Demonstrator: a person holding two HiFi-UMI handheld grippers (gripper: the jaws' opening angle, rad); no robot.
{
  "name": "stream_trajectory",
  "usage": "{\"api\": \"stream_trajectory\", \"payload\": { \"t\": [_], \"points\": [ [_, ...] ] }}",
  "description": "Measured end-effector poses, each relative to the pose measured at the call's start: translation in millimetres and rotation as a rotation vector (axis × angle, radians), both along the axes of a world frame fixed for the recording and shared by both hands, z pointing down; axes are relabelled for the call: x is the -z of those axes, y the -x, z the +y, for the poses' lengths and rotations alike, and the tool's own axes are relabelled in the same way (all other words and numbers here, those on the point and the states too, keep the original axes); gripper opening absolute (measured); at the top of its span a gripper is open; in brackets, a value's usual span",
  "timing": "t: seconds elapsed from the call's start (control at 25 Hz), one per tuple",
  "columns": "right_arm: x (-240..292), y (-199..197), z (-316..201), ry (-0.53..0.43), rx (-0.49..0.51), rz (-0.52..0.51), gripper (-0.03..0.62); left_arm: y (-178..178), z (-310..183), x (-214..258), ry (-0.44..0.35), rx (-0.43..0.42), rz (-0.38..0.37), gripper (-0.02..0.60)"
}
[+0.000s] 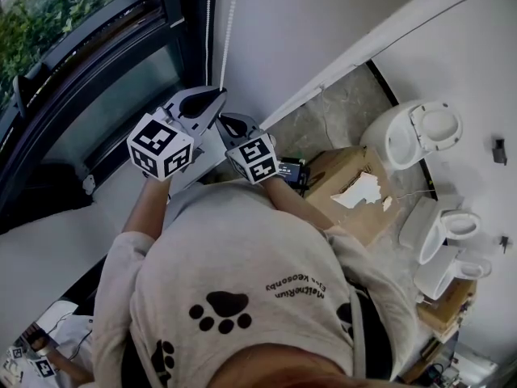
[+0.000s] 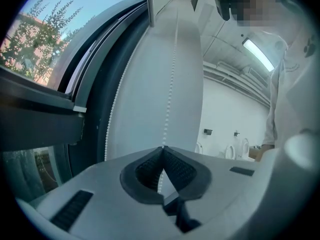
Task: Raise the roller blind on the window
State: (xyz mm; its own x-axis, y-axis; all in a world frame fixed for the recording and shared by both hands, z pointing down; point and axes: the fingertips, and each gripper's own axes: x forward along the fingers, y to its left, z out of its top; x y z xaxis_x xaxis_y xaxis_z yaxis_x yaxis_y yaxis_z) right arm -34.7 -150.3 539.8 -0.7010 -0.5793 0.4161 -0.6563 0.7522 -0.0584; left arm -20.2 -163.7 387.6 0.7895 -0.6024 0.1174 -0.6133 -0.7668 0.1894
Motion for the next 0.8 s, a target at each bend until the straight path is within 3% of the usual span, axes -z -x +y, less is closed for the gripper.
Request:
{"api": "stream_trajectory", "payload": {
  "t": [0.2, 0.48, 0.8],
  "points": [
    [-10.2, -2.9, 4.1, 0.031, 0.001, 0.016, 0.009, -3.8, 3.4, -13.1, 0.021, -0.002, 0.010, 0.009],
    [-5.8, -7.9, 9.2, 0.001, 0.022, 0.021, 0.014, -10.0, 9.1, -13.4, 0.030, -0.019, 0.041, 0.009],
    [78.5, -29.2, 4.8, -0.092, -0.034, -0.114, 0.051, -13.1, 9.7, -13.4, 0.023, -0.032, 0.054, 0.009]
  ]
}}
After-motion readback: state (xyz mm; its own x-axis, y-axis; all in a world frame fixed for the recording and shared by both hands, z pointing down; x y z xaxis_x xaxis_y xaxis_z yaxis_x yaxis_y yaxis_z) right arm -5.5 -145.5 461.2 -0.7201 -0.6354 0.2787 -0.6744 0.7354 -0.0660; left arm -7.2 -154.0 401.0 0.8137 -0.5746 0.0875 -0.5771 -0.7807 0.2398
